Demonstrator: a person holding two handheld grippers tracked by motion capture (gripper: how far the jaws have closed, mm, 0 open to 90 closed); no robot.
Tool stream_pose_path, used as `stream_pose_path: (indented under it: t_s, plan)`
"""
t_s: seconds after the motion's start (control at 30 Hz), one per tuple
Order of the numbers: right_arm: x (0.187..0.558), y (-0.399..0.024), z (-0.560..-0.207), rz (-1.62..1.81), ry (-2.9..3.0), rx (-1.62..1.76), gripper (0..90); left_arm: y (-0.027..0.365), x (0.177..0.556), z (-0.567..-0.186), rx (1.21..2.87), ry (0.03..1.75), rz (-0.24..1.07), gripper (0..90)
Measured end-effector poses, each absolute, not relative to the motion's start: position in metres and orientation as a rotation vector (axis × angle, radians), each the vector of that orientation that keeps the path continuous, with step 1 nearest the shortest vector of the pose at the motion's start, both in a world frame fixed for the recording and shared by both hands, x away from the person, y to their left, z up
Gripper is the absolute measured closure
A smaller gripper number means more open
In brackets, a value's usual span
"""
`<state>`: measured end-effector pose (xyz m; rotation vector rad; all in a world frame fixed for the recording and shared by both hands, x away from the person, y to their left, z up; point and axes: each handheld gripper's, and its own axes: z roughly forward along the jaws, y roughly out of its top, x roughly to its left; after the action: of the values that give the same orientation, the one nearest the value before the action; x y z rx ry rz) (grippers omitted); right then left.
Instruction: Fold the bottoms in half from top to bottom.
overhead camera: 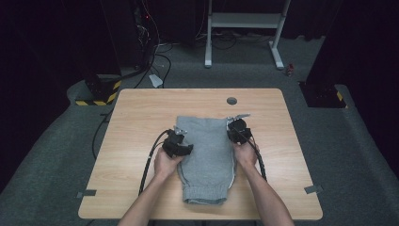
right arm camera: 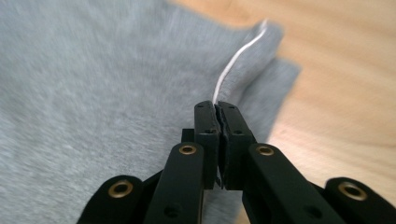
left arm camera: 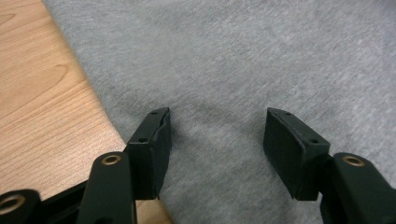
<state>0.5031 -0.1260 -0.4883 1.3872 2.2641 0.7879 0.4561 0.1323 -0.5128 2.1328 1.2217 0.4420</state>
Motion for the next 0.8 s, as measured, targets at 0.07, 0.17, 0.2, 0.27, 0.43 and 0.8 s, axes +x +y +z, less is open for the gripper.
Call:
stream_pose_path:
  t_s: [0.07, 0.17, 0.2, 0.27, 0.43, 0.8]
  plan:
    - [0.499, -0.129, -0.48, 0.814, 2.225, 1.361, 87.7, 0.133, 0.456, -0.513, 2.137, 1.219, 0.445, 41.6]
    - [0.494, -0.137, -0.473, 0.809, 2.195, 1.355, 87.6, 0.133, 0.456, -0.513, 2.134, 1.218, 0.441, 41.4]
    - [0.495, -0.139, -0.475, 0.788, 2.206, 1.358, 87.5, 0.133, 0.456, -0.513, 2.133, 1.218, 0.44, 41.2]
    - [0.5, -0.142, -0.488, 0.708, 2.252, 1.409, 84.6, 0.133, 0.456, -0.513, 2.13, 1.215, 0.438, 41.0]
    - [0.493, -0.137, -0.487, 0.805, 2.204, 1.374, 70.7, 0.129, 0.453, -0.51, 2.118, 1.154, 0.445, 41.0]
    - [0.508, -0.139, -0.506, 0.821, 2.262, 1.362, 62.2, 0.133, 0.458, -0.517, 2.125, 1.166, 0.458, 40.0]
